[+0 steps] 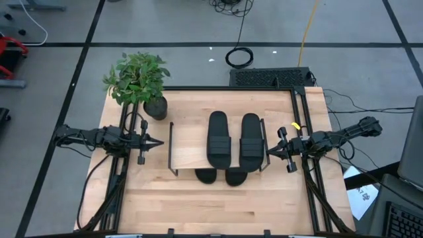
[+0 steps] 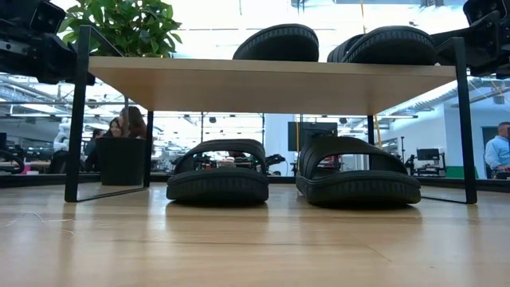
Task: Pick and place slides into the shelf
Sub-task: Return to Home Position
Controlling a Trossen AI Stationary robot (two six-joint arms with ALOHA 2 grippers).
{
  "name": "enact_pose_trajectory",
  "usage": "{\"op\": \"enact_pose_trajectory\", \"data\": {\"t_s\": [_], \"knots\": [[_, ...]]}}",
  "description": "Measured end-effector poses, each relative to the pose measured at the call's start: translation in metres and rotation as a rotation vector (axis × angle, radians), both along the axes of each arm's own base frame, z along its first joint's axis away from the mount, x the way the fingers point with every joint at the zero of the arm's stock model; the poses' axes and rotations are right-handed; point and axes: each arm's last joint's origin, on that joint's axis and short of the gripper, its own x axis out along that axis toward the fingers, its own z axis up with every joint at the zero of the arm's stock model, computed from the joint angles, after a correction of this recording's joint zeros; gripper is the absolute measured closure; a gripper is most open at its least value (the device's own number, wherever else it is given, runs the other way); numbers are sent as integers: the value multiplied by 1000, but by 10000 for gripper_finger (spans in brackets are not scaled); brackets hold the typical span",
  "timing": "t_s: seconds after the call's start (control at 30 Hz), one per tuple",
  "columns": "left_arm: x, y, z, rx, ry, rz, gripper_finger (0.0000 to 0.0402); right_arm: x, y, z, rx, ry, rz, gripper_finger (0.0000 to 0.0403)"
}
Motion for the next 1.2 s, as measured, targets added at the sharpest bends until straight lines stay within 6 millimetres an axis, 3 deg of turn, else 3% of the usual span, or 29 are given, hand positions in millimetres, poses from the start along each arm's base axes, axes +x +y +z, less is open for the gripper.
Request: {"op": "enact_pose_trajectory", "data": {"t_s": [0.27, 0.73, 1.2], "knots": [[0, 0, 0, 0, 0, 1, 374, 0, 0, 0, 0, 0, 0, 399], [0, 0, 0, 1, 0, 1, 400, 0, 0, 0, 0, 0, 0, 399], [0, 0, 0, 1, 0, 1, 376, 0, 0, 0, 0, 0, 0, 399]]}}
